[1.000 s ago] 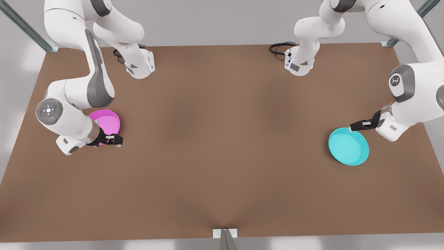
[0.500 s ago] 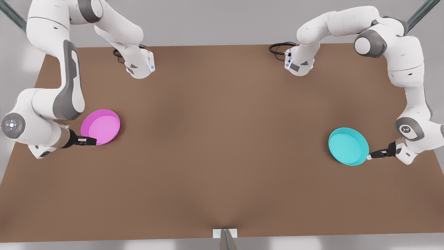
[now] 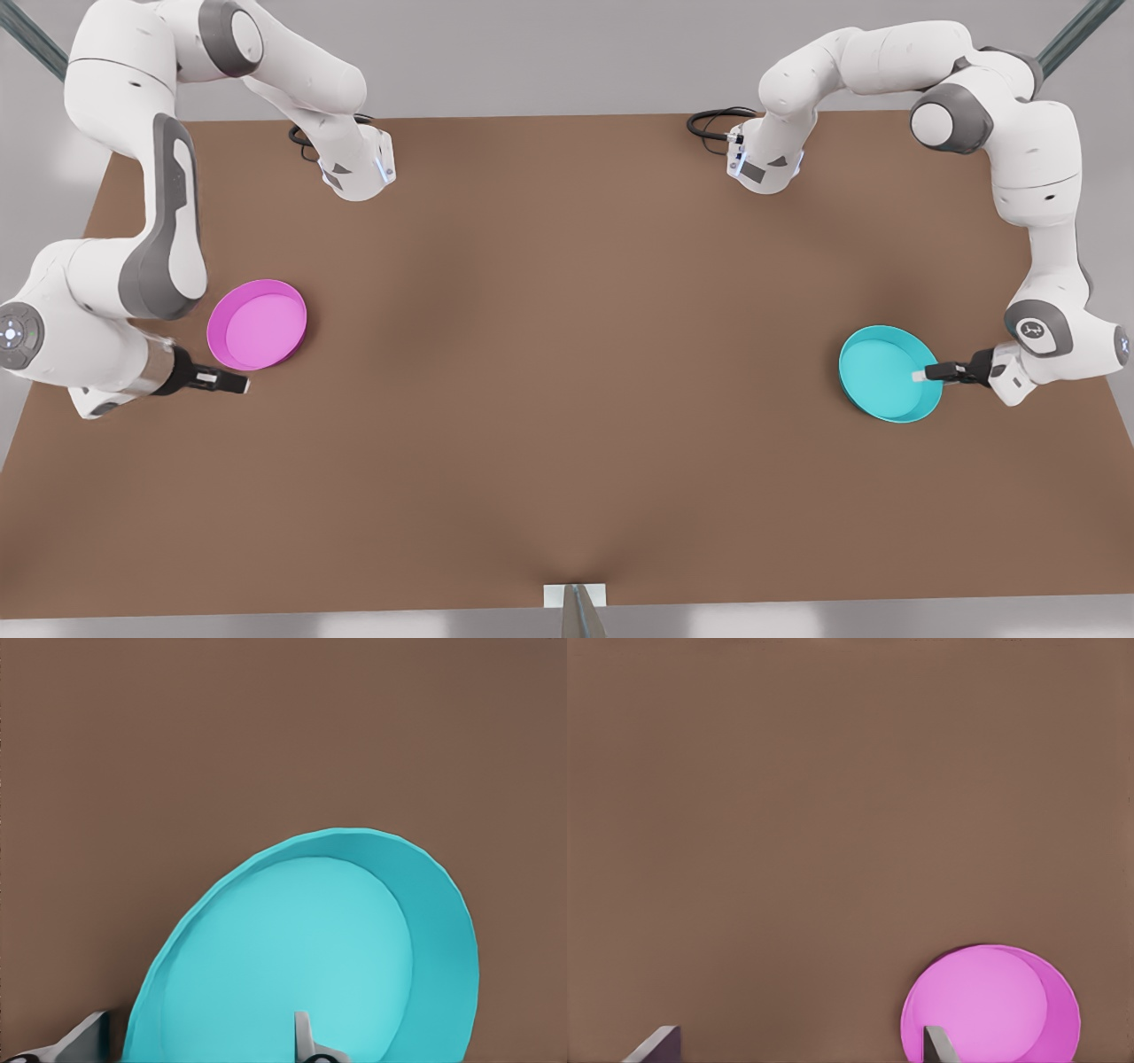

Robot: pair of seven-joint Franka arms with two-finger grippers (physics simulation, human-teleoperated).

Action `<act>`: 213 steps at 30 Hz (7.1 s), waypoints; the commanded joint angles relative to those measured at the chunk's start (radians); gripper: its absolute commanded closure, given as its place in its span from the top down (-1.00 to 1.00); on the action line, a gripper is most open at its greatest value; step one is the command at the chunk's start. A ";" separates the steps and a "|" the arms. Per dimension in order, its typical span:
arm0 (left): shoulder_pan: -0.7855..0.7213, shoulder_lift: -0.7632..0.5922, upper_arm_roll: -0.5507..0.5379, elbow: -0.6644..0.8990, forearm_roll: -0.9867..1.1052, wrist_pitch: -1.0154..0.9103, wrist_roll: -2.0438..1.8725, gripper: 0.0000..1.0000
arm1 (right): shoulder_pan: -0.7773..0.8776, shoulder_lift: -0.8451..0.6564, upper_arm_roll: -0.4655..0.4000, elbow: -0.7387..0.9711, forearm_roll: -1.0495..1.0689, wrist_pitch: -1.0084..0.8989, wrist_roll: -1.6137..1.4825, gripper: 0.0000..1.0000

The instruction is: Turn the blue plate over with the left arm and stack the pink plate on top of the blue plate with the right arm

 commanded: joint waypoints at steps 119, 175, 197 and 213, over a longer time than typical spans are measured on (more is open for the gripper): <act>-0.888 -0.109 0.017 0.278 1.006 -0.739 -0.911 -0.57 | 0.028 0.023 -0.003 0.050 0.032 -0.002 0.027 1.00; -1.560 0.287 -0.060 0.341 1.474 -1.092 -1.666 1.00 | -0.459 -0.086 0.093 -0.366 -0.044 -0.054 -0.280 1.00; -1.558 0.287 -0.158 0.556 0.822 -1.149 -1.721 1.00 | -0.558 -0.006 0.132 -0.502 -0.021 0.252 -0.576 1.00; -0.520 -0.680 -0.022 -0.030 0.364 -0.397 -0.818 1.00 | -0.689 -0.017 0.213 -0.676 0.009 0.342 -0.616 1.00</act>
